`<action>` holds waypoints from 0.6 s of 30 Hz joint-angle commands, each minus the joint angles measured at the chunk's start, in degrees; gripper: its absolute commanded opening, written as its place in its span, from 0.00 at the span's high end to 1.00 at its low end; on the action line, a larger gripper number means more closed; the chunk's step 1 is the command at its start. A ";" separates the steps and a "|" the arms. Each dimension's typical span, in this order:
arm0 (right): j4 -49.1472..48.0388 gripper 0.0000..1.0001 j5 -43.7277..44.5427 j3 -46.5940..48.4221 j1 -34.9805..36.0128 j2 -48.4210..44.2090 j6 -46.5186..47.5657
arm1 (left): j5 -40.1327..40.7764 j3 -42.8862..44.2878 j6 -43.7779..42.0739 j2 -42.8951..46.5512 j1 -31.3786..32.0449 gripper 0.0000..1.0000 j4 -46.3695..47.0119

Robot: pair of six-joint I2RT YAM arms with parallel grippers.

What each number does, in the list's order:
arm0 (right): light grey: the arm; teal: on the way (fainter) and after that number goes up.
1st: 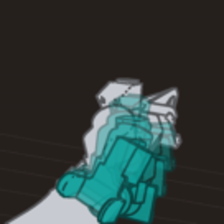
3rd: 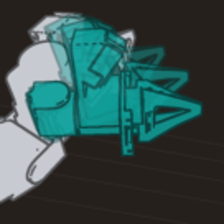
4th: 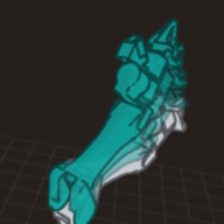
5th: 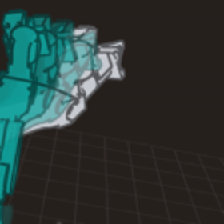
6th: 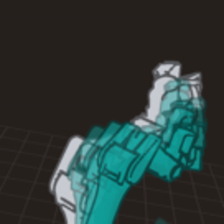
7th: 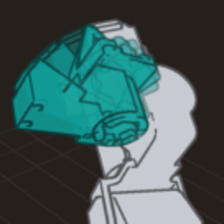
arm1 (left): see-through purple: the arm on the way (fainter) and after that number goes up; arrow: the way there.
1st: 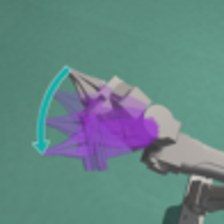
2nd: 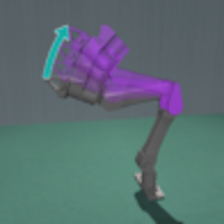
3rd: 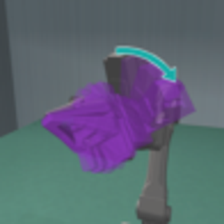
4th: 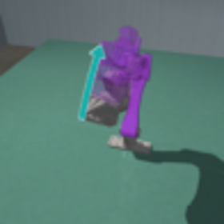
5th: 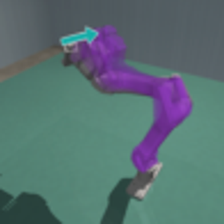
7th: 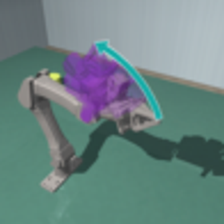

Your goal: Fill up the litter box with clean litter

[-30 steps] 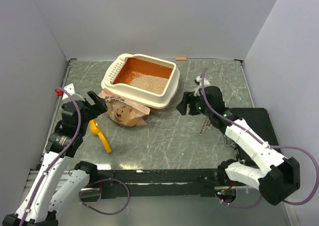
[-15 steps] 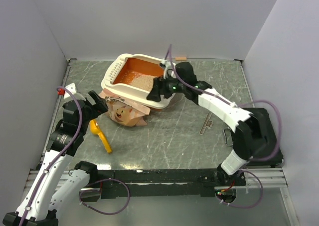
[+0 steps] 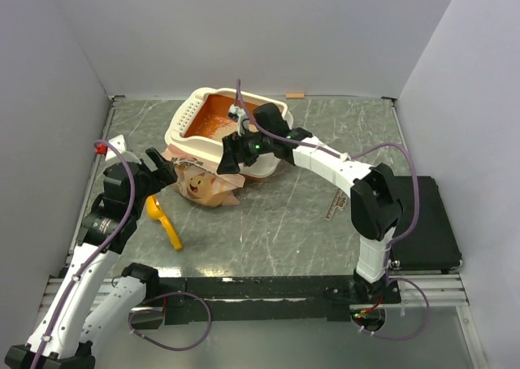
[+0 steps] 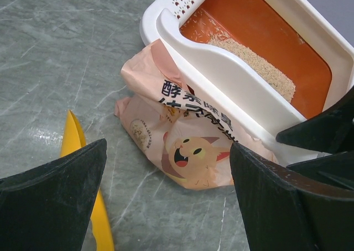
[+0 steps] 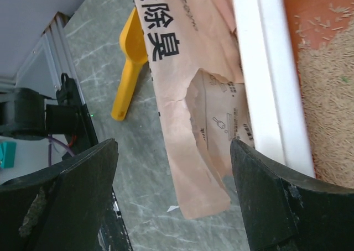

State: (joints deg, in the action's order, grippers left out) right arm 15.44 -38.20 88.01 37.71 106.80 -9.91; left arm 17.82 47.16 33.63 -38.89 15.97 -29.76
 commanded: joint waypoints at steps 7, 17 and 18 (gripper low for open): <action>0.81 0.11 -1.62 4.54 1.75 4.46 3.76 | -0.77 0.04 -0.84 -0.39 -0.41 0.03 1.98; 4.59 0.11 -3.73 6.04 2.80 6.84 6.22 | -1.13 0.22 -0.84 -0.39 -0.41 0.03 1.98; 4.95 0.12 -3.82 6.04 2.89 7.01 6.39 | -1.21 0.13 -0.93 -0.31 -0.41 0.03 2.07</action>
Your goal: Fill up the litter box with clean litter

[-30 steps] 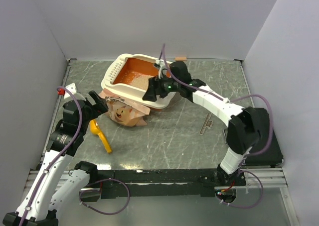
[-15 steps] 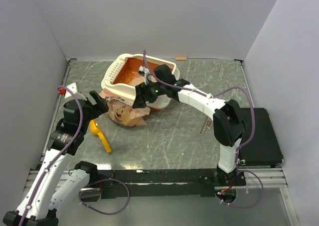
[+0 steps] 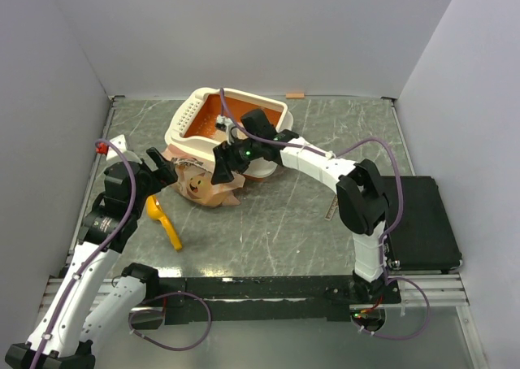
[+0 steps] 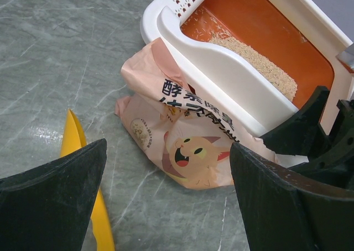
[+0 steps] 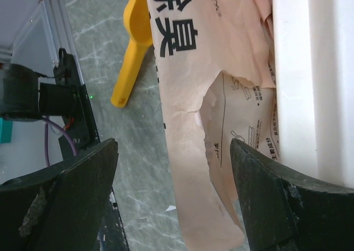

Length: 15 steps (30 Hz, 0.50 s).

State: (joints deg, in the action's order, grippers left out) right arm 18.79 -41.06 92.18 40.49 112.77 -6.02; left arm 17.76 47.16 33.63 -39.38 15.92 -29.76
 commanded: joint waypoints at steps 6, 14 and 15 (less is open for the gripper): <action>0.73 0.24 -1.12 -0.25 0.38 -0.36 2.42 | -1.41 0.13 -0.93 0.44 -0.37 0.03 2.07; 1.52 0.42 -2.36 -0.95 0.91 -1.94 2.33 | -1.50 0.13 -0.84 0.44 -0.45 0.03 2.07; 1.60 0.44 -2.19 -1.04 0.99 -2.11 2.24 | -1.50 0.13 -0.84 0.53 -0.45 0.03 2.16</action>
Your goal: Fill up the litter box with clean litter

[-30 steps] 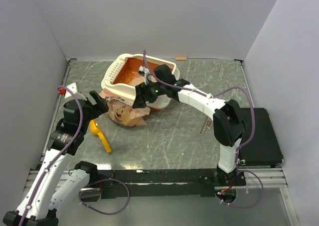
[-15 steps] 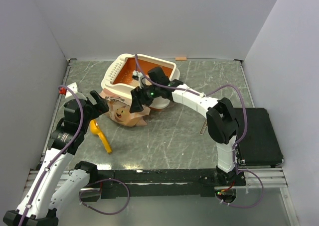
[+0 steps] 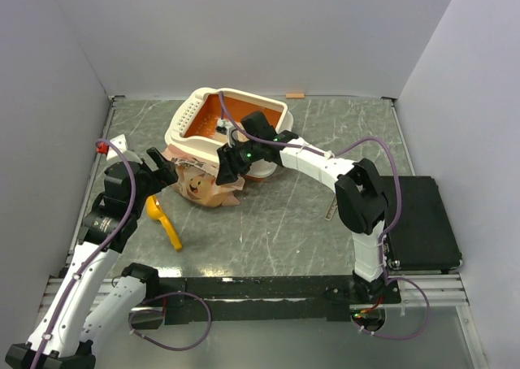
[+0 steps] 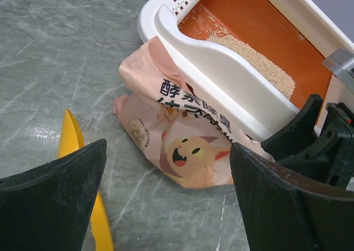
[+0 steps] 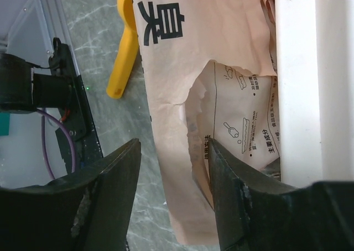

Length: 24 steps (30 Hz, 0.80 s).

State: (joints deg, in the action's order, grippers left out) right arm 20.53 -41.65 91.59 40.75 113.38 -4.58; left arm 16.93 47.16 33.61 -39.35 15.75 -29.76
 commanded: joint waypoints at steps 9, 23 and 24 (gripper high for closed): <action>1.96 0.63 -0.01 -0.01 2.22 -4.92 2.03 | -0.84 0.04 -0.82 0.68 -0.28 0.03 2.07; 8.73 1.00 35.67 -5.10 12.77 -21.96 12.74 | -0.49 0.13 -0.91 2.00 -0.28 0.03 2.16; 8.73 1.00 35.50 -6.24 12.86 -23.11 13.27 | -0.75 -0.13 -0.91 2.26 -0.28 0.03 2.33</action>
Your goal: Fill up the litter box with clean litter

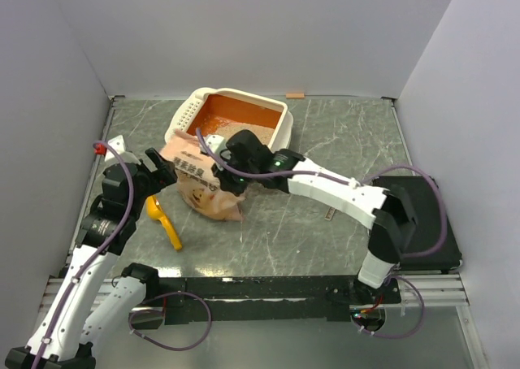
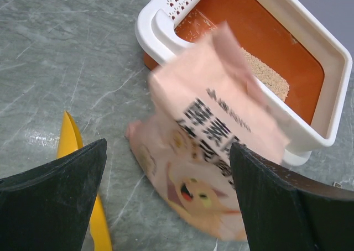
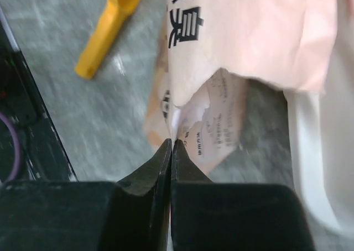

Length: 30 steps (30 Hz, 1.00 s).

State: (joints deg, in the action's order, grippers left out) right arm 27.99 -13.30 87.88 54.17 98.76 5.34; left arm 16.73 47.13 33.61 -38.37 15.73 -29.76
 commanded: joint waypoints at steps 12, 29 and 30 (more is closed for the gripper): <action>-2.57 1.00 12.94 -28.35 3.48 -33.88 11.70 | -16.45 -2.05 -4.07 0.85 -0.35 0.03 9.98; 0.14 1.00 13.56 -42.61 11.13 -48.93 10.48 | -60.05 5.15 -9.17 -25.43 -0.43 0.03 19.56; 0.14 1.00 13.56 -42.96 11.30 -48.93 10.39 | -61.11 5.42 -9.35 -25.70 -0.43 0.03 19.91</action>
State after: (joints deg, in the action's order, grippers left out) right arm 29.28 0.32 45.41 64.05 51.16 16.69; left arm -34.68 48.21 26.06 -63.35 15.55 -16.32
